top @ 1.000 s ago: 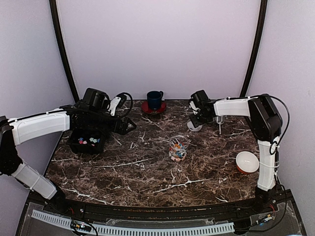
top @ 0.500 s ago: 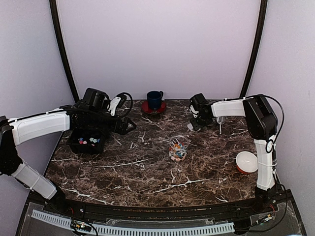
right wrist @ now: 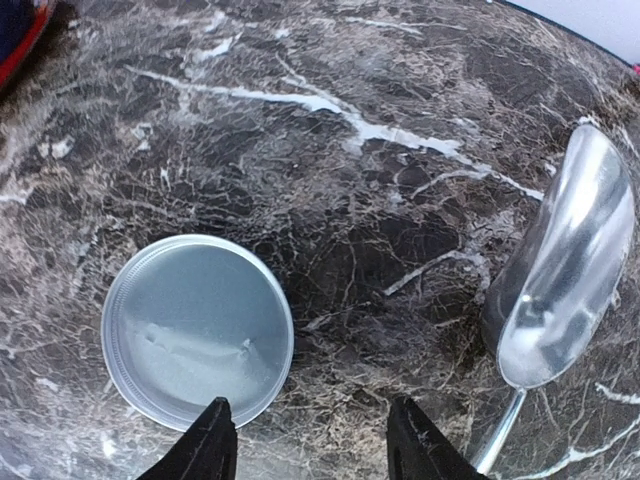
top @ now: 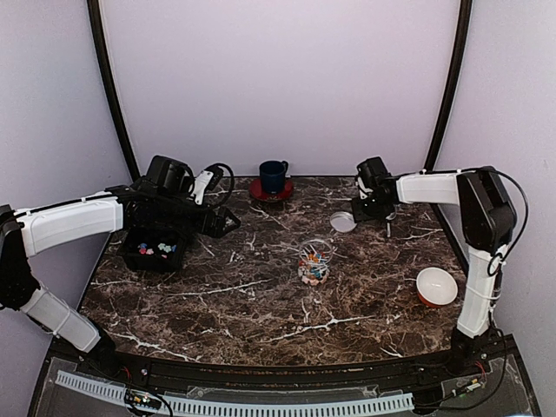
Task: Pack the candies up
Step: Pick up the box lid from the center of the board.
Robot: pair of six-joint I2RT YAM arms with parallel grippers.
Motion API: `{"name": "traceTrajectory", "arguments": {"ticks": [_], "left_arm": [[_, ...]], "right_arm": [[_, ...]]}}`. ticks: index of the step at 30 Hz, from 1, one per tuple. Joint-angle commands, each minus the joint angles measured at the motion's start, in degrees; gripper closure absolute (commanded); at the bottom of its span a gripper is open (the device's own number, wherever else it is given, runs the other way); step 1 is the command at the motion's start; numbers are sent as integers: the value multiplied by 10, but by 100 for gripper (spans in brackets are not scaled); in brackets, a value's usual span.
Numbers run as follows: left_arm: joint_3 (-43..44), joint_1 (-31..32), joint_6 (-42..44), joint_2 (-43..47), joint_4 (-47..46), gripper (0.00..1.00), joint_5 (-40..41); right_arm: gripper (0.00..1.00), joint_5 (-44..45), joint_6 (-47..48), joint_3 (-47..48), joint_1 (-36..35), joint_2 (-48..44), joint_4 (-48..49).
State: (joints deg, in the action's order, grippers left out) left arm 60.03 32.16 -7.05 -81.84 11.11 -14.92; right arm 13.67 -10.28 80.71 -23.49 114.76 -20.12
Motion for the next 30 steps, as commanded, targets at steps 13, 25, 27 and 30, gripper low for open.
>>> {"name": "traceTrajectory", "arguments": {"ticks": [13,25,27,30], "left_arm": [[-5,3,9,27,-6,1,9],[-4,3,11,25,-5,1,9],[-4,3,11,25,-5,1,8],[-4,3,11,24,-4,1,8]], "right_arm": [[69,-184,-213,-99,62,-50,152],[77,-213,-244,-92,65,-12,168],[78,-213,-244,-92,64,-9,167],[79,-215,-244,-92,67,-4,166]]}}
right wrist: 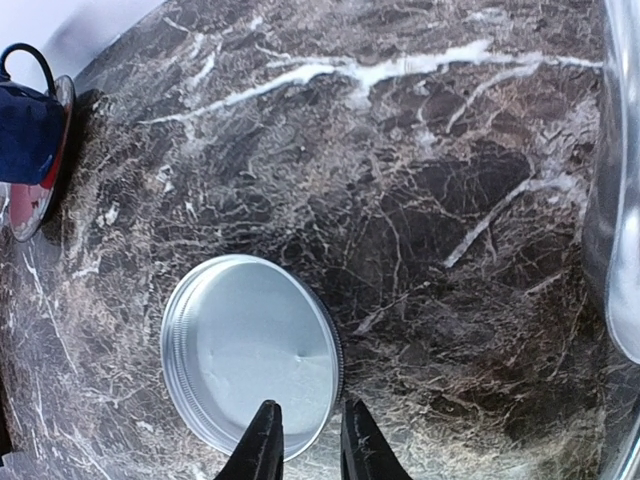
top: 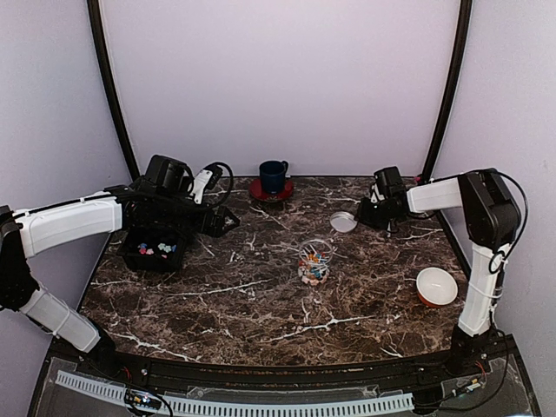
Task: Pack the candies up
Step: Pick up the box lid from the center of the board.
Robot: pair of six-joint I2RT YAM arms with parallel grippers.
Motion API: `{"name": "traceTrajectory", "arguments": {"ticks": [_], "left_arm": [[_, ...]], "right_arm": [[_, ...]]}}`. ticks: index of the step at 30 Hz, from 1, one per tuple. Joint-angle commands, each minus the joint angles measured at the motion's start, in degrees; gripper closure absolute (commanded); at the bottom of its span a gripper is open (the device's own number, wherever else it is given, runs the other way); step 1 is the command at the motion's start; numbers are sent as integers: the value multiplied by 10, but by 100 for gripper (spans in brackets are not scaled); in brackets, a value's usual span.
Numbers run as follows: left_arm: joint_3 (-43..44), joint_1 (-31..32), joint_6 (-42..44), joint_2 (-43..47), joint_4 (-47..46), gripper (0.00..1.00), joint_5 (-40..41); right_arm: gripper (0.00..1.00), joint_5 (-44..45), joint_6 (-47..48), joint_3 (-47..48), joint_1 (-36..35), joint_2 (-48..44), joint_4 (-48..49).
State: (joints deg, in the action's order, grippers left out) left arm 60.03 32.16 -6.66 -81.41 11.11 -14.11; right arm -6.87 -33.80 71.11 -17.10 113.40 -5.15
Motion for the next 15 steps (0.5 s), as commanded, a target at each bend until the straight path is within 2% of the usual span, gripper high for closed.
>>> {"name": "traceTrajectory", "arguments": {"ticks": [1,15], "left_arm": [[-4,3,6,20,-5,1,-1],[-2,2,7,20,-4,1,-4]], "right_arm": [[80,-9,-9,3,3,10,16],[82,-24,-14,2,8,30,21]]}}
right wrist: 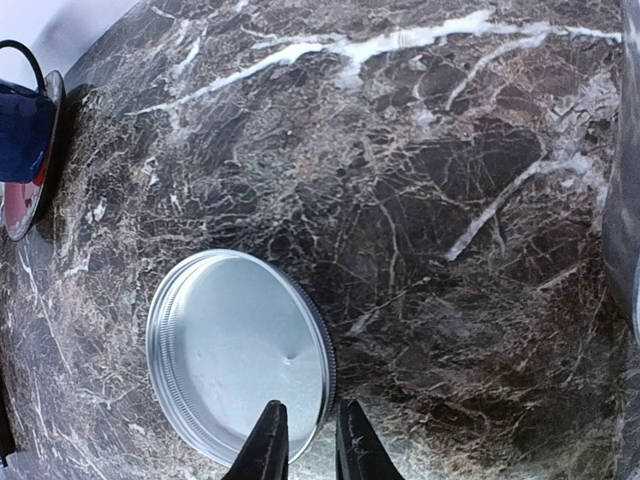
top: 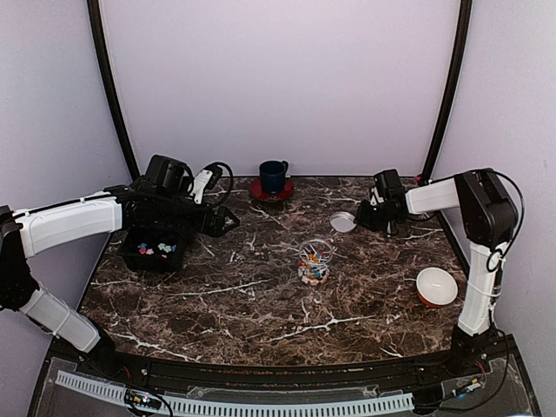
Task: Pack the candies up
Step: Pick up the box lid from the center of the board.
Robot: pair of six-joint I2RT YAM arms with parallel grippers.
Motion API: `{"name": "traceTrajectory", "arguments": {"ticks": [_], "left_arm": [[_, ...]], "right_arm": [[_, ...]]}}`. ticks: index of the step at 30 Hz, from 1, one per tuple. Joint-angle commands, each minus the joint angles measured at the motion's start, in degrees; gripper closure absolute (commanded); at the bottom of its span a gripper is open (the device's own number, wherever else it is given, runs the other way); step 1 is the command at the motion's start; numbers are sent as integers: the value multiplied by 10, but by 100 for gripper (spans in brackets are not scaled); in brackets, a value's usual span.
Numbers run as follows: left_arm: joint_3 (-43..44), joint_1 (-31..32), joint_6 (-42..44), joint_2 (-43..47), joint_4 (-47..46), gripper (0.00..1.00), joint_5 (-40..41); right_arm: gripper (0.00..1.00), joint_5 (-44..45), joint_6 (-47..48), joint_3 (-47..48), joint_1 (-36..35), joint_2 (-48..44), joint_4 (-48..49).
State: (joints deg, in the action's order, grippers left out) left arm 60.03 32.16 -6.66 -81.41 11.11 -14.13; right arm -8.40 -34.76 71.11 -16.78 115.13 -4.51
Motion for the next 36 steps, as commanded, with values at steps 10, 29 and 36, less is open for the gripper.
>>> {"name": "traceTrajectory", "arguments": {"ticks": [10,29,36], "left_arm": [[-3,3,7,20,-5,1,-5],[-3,2,5,18,-6,1,-10],[-4,3,-1,16,-11,1,-26]], "right_arm": [[87,-19,-8,5,5,24,20],[100,-22,25,-4,2,-19,46],[100,65,126,-14,-34,-102,60]]}}
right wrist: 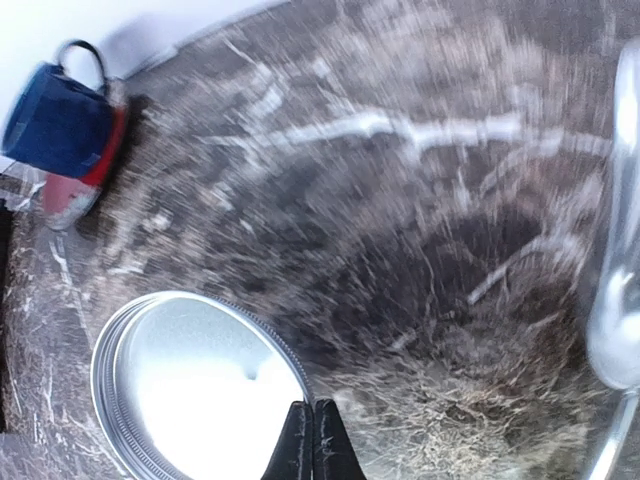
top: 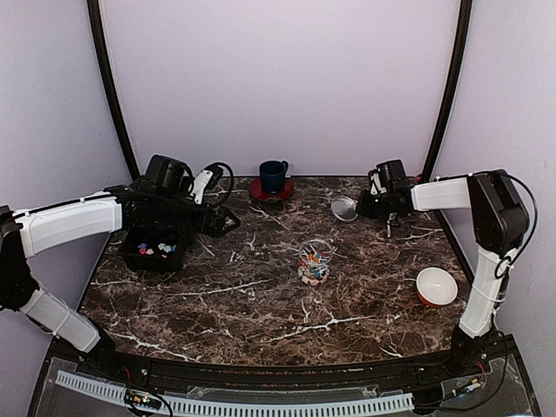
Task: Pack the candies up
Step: Pick up the box lid from the center of the board.
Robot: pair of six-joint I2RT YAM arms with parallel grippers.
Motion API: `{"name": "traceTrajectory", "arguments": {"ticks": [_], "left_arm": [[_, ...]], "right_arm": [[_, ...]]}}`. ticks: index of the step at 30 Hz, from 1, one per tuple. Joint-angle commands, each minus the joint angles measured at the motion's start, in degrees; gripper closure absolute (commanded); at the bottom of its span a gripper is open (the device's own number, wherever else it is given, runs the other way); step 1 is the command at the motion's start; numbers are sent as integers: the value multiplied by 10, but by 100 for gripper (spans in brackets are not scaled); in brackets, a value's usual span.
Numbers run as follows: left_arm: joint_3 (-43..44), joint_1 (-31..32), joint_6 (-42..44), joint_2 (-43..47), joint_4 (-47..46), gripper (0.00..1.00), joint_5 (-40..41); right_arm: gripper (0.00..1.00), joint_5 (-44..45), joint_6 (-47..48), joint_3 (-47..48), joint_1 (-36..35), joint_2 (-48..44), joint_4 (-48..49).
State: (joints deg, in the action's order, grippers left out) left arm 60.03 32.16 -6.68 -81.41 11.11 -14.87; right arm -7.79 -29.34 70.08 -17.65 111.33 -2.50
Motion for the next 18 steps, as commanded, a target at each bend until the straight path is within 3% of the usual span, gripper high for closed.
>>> {"name": "traceTrajectory", "arguments": {"ticks": [1,9,18], "left_arm": [[-5,3,-3,17,-12,1,-23],[-13,-3,-19,23,-28,1,-48],[-18,-17,-36,22,-49,1,-104]], "right_arm": [[100,77,89,-5,-36,-75,43],[100,202,239,-50,-122,-166,116],[100,319,444,-125,-236,-226,276]]}}
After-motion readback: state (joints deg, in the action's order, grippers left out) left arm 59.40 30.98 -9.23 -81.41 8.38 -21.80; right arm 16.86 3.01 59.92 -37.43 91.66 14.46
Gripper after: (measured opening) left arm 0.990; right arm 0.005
